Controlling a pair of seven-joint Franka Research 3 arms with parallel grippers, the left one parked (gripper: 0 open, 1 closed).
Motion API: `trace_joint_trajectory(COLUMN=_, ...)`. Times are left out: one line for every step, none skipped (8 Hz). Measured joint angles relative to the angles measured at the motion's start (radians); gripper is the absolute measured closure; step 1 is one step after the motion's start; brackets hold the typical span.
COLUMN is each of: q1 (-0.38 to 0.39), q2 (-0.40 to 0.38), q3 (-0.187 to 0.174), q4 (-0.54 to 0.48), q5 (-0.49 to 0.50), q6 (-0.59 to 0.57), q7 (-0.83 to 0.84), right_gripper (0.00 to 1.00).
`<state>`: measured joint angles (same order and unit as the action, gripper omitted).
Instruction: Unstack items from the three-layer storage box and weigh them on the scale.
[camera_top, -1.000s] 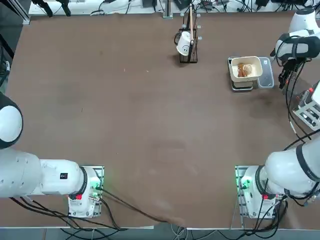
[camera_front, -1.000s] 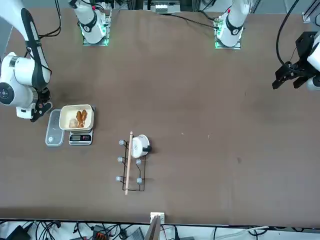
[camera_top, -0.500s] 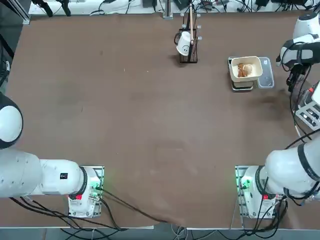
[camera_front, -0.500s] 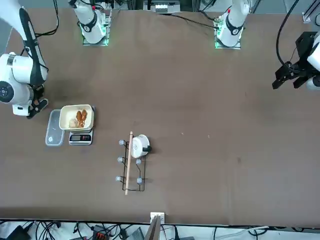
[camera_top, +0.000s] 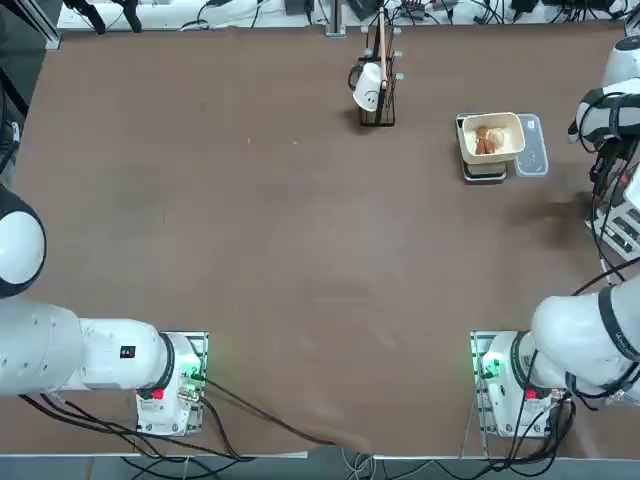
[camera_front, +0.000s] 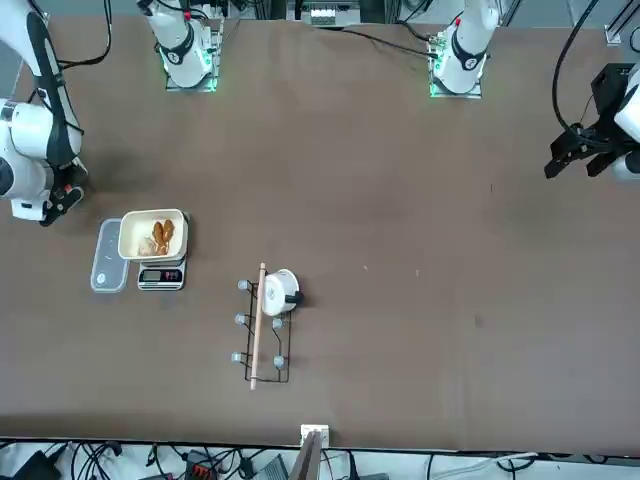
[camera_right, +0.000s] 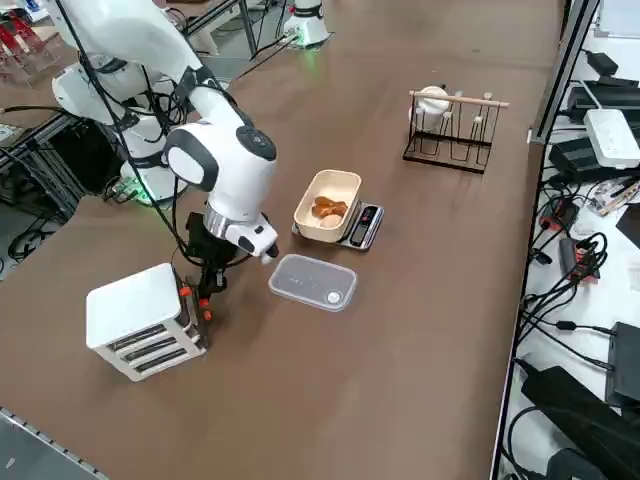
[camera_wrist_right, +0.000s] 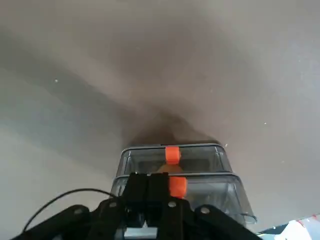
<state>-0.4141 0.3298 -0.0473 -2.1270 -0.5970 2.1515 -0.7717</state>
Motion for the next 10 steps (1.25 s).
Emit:
trace_joint_trajectory(q1=-0.01, q2=0.0, q3=0.006, q4=-0.005, q5=0.0, q6=0.012, q7=0.0, right_gripper=0.98)
trace_joint_trajectory(q1=-0.019, q2=0.0, q3=0.007, q4=-0.009, q5=0.0, q6=0.017, q7=-0.001, right_gripper=0.98)
trace_joint_trajectory(q1=-0.031, q2=-0.001, q3=0.007, q4=-0.011, q5=-0.001, q6=0.017, q7=-0.008, right_gripper=0.98)
trace_joint_trajectory(q1=-0.045, q2=-0.002, q3=0.006, q4=-0.012, q5=-0.002, q6=0.017, q7=-0.016, right_gripper=0.98)
trace_joint_trajectory(q1=-0.05, q2=-0.004, q3=0.008, q4=-0.013, q5=-0.001, q6=0.017, q7=-0.02, right_gripper=0.98)
trace_joint_trajectory(q1=-0.05, q2=-0.005, q3=0.008, q4=-0.014, q5=-0.001, q6=0.016, q7=-0.02, right_gripper=0.98)
trace_joint_trajectory(q1=-0.05, q2=-0.005, q3=0.008, q4=-0.014, q5=-0.001, q6=0.016, q7=-0.02, right_gripper=0.98)
trace_joint_trajectory(q1=-0.051, q2=-0.007, q3=0.009, q4=-0.014, q5=-0.001, q6=0.016, q7=-0.019, right_gripper=0.98)
trace_joint_trajectory(q1=-0.05, q2=-0.011, q3=0.01, q4=-0.013, q5=0.015, q6=0.016, q7=-0.018, right_gripper=0.97)
trace_joint_trajectory(q1=-0.05, q2=-0.016, q3=0.018, q4=-0.005, q5=0.057, q6=0.015, q7=-0.018, right_gripper=0.97)
